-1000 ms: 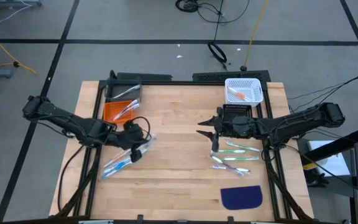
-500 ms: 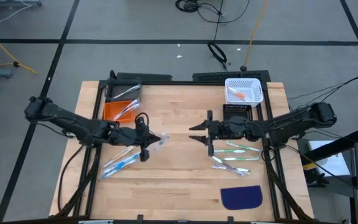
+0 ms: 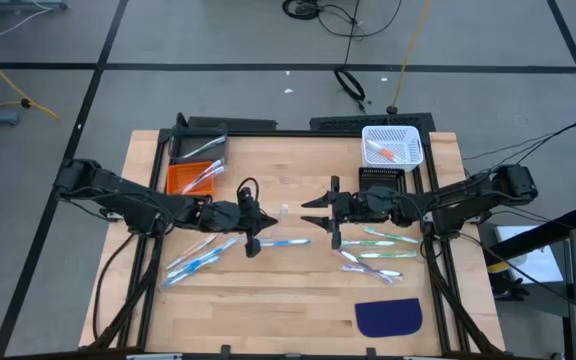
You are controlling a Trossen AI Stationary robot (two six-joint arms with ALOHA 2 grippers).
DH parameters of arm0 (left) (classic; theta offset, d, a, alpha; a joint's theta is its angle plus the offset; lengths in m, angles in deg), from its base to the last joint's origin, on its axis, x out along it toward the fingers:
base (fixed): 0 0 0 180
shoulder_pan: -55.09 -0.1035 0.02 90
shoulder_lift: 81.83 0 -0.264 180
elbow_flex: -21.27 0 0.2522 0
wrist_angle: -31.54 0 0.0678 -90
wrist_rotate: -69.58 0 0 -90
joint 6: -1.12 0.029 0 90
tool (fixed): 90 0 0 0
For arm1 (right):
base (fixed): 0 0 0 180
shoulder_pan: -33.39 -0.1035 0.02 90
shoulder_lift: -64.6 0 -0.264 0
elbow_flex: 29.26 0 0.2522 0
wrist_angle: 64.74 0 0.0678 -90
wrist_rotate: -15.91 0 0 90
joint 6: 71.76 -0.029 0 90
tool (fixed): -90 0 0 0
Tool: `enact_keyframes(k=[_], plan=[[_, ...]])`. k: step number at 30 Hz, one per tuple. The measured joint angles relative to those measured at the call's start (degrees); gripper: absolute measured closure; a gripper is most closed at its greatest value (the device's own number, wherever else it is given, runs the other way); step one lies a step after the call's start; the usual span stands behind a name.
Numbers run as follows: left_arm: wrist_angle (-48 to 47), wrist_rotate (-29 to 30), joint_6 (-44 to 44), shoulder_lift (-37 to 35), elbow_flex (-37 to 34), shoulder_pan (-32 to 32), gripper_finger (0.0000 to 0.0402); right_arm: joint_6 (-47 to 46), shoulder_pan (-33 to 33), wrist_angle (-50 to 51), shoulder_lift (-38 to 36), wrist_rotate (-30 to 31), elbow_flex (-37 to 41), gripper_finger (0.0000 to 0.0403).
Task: Pick & Place Toothbrushes
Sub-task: Put the orange toothbrush into the white bin
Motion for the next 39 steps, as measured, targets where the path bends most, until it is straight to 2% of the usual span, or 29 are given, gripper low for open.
enact_keyframes(k=[11, 17, 22, 26, 29, 34, 39], plan=[[11.60, -2.13, 5.56, 0.06, 0.00, -0.87, 0.0401, -0.01, 0.00, -0.30, 0.02, 0.00, 0.02, 0.0261], [17.80, -2.78, 7.30, 2.50, 0.43, -2.12, 0.0401, -0.44, 0.00, -0.70, 0.02, 0.00, 0.02, 0.0261], [18.39, -4.04, 8.79, 6.68, 4.83, -2.50, 0.0401, -0.44, 0.00, -0.73, 0.02, 0.00, 0.02, 0.0261], [14.36, -3.91, 11.79, 10.57, 10.15, -2.50, 0.0401, -1.02, -0.02, -0.16, 0.02, -0.01, 0.04, 0.0264], [9.23, -2.09, 12.82, 12.30, 13.90, -2.50, 0.0401, -1.49, -0.02, 0.15, -0.02, 0.07, 0.04, 0.0289], [4.21, 3.69, 11.99, 12.70, 15.91, -2.48, 0.0401, 0.98, -0.07, 1.31, -0.13, 0.47, 0.04, 0.0387], [3.87, 3.72, 11.64, 12.63, 15.91, -2.43, 0.0401, 1.96, -0.13, 1.30, -0.15, 0.27, 0.04, 0.0398]])
